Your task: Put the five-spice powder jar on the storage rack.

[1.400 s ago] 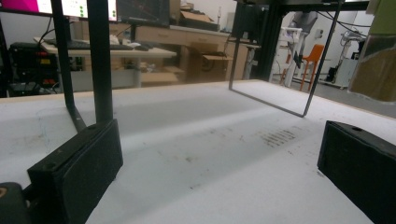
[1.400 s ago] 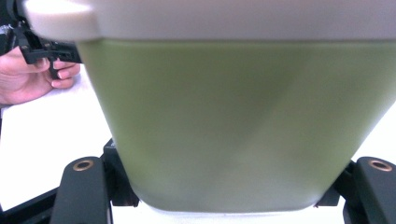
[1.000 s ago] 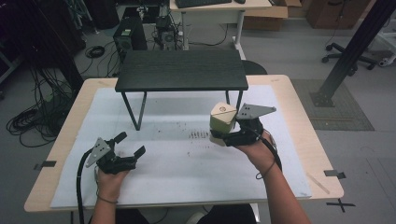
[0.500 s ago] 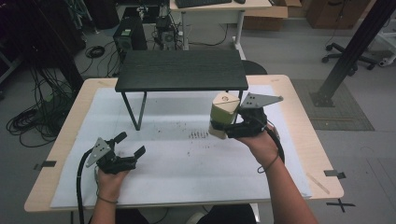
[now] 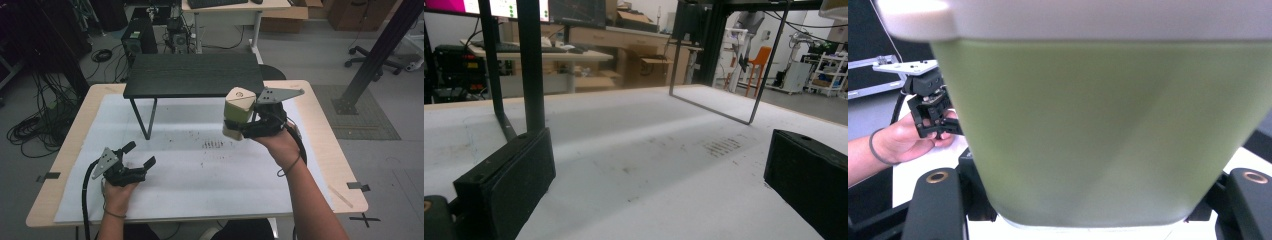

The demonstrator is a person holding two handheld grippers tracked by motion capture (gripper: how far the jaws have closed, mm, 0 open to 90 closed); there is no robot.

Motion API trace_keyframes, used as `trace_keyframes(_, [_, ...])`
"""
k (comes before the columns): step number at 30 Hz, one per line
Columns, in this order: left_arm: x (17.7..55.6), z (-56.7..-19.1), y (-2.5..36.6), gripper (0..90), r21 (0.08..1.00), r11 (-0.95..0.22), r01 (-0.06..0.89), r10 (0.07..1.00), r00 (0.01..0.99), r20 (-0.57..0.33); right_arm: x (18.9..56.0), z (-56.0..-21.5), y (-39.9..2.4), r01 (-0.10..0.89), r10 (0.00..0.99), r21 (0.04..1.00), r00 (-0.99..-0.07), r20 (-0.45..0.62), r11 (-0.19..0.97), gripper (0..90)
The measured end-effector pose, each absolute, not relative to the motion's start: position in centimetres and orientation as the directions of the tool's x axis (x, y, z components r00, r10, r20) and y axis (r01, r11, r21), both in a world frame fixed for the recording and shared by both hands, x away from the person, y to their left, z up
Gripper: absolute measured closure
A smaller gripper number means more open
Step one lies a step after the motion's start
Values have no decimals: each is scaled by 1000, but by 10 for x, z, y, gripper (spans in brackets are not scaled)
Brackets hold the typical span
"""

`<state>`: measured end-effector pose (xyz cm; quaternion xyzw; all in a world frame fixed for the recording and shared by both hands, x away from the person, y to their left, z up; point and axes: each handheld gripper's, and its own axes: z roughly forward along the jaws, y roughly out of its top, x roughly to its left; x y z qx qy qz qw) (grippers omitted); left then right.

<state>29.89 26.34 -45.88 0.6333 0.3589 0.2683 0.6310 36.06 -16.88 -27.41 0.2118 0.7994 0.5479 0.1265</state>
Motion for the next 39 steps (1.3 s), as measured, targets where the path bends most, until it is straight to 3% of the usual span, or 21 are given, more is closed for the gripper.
trace_keyframes(39, [299, -459, 263, 4, 992, 58, 116, 793, 597, -116, 393, -215, -161, 161, 515, 932, -856, -31, 325, 300])
